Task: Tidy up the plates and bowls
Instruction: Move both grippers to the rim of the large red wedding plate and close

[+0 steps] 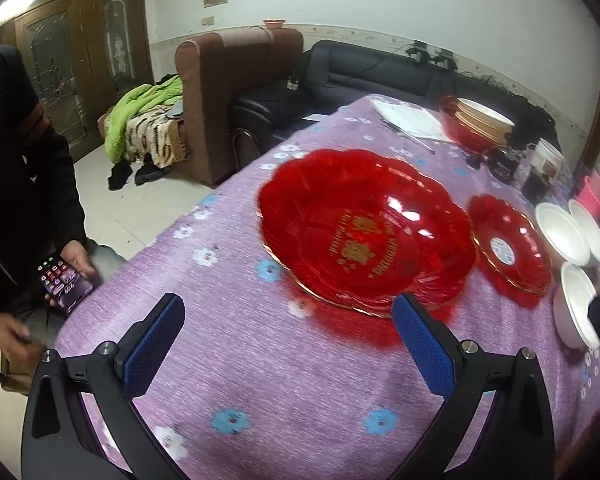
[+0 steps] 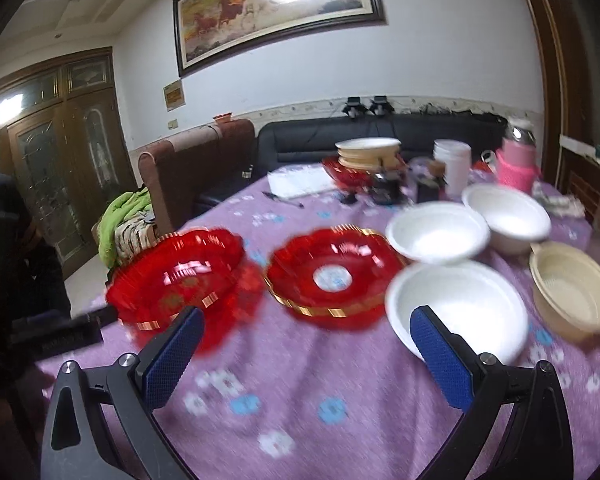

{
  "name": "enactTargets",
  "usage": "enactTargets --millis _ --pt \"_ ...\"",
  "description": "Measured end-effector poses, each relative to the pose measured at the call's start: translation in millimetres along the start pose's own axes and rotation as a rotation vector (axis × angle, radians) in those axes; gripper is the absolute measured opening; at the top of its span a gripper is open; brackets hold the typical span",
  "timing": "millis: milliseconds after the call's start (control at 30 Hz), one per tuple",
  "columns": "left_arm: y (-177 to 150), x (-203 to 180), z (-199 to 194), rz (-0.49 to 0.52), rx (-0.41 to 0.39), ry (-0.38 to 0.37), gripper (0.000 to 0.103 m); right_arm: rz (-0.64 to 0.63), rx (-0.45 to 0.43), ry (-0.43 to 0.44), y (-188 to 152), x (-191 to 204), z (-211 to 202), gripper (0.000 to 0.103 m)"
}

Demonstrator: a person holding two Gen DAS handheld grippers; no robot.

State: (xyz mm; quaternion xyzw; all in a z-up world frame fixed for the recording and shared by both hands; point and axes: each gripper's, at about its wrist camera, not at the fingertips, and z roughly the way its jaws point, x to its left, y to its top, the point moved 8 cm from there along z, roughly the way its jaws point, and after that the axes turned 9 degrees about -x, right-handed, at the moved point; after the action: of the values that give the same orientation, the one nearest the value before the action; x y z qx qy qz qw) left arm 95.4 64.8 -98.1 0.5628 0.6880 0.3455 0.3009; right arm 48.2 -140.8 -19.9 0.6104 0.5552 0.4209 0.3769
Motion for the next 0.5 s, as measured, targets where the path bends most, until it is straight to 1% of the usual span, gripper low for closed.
enactTargets --millis 100,167,267,367,500 --pt "6.2 13.1 2.9 -0.015 0.0 0.022 0.103 -0.009 0.027 0.003 10.5 18.8 19.9 0.102" --pt "10.0 22.6 5.4 -0.021 0.0 0.043 0.103 -0.008 0.058 0.01 13.0 32.2 35.0 0.102" --pt "14.6 34.5 12.4 -0.024 0.01 0.07 0.103 0.007 0.078 0.032 15.4 47.7 51.7 0.102" --pt "19.3 44.0 19.1 -0.034 0.016 0.083 0.103 0.019 0.088 0.04 16.9 58.5 62.4 0.102" --pt "22.4 50.6 27.6 -0.041 0.022 0.095 0.103 0.033 0.073 0.043 15.0 61.8 66.8 0.102"
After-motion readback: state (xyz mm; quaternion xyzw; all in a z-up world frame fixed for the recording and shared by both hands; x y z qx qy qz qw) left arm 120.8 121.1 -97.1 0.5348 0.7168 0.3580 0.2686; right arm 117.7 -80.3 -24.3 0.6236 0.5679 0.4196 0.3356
